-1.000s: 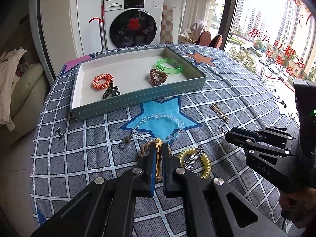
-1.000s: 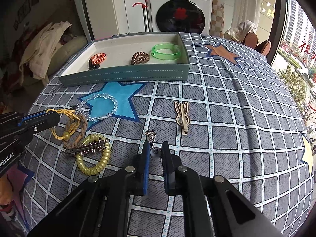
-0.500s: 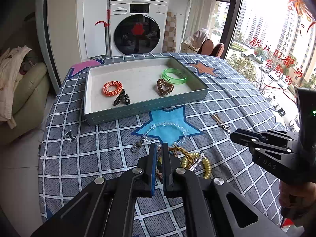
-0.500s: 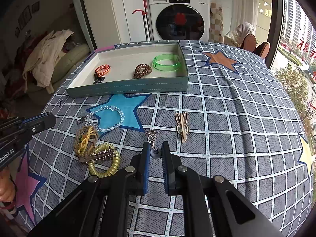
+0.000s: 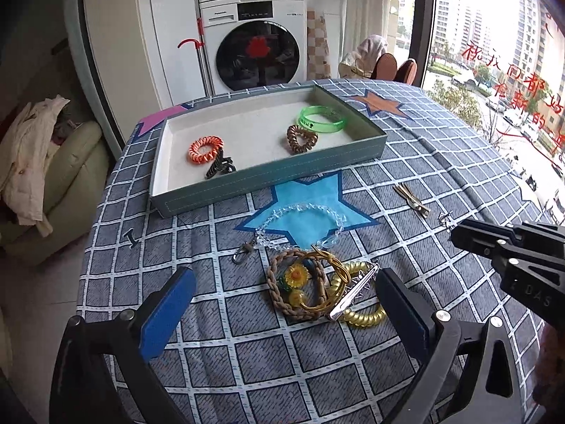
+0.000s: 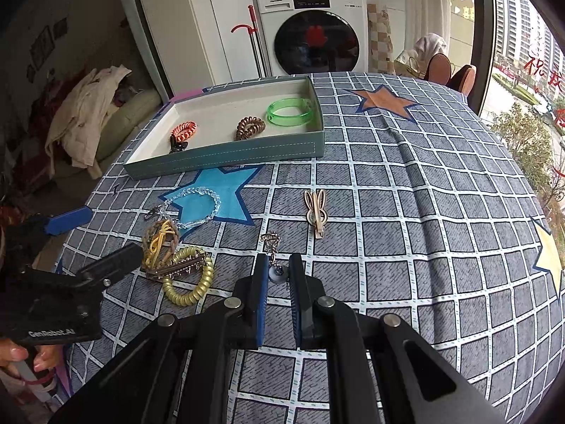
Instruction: Organize jewelry
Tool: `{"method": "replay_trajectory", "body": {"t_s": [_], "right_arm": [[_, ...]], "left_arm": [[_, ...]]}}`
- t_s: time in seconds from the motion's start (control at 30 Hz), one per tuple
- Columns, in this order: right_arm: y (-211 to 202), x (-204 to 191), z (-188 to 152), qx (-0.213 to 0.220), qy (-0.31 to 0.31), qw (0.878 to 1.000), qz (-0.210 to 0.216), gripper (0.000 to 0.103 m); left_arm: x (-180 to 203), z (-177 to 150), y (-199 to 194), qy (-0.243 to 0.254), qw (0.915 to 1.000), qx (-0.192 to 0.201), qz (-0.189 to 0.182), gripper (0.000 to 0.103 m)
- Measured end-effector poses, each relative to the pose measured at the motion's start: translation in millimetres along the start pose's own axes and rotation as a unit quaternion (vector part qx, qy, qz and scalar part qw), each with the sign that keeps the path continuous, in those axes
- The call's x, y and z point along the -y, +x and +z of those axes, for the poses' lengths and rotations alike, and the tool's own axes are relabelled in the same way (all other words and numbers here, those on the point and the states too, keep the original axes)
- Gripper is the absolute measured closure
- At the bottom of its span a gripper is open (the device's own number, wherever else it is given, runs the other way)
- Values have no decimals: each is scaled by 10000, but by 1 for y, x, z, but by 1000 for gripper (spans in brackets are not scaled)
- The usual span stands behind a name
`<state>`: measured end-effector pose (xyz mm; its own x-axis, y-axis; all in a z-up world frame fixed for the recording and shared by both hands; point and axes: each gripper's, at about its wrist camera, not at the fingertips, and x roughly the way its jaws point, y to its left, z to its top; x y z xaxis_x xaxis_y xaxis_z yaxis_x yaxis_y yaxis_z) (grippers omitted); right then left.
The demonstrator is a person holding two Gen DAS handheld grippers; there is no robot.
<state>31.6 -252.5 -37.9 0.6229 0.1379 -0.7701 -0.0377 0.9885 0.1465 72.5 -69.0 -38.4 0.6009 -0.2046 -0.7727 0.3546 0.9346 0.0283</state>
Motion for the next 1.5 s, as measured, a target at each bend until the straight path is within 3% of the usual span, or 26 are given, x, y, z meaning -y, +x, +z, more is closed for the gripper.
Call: {"method": "replay_trajectory", "body": {"t_s": [0.17, 0.23, 0.27, 0.3, 0.33, 0.37, 0.8, 1.0, 1.27, 1.5], "right_arm": [[0, 7, -6, -6, 128, 9999, 9, 90], [-1, 9, -7, 2, 162, 9999, 6, 90], [-1, 9, -7, 7, 176, 9998, 5, 90], [-1, 10, -7, 13, 192, 9998, 7, 90], [-2, 10, -6, 26, 209, 9998, 11, 90], [-2, 10, -6, 38, 220, 9998, 14, 90], [-9, 4, 14, 218, 319, 9991, 199, 90], [-9, -3, 37, 280, 261, 9988, 299, 90], [5, -15, 84, 309, 102, 9985, 433, 90], [36, -18, 131, 216, 28, 9987, 469, 90]], "left_arm": [[16, -2, 19, 243, 9994, -249, -11, 5], [17, -3, 24, 255, 9990, -356, -17, 22], [16, -3, 27, 234, 9989, -409, -31, 36], [14, -4, 28, 195, 9988, -439, -64, 62], [12, -5, 30, 156, 9987, -477, -108, 77], [8, -5, 31, 86, 9986, -501, -168, 82], [-25, 9, -11, -282, 9973, 10, -675, 82], [-42, 27, -23, -323, 9966, 283, -702, 82], [-61, 66, -13, -339, 9963, 480, -632, 82], [-71, 115, 20, -310, 9967, 462, -593, 82]]}}
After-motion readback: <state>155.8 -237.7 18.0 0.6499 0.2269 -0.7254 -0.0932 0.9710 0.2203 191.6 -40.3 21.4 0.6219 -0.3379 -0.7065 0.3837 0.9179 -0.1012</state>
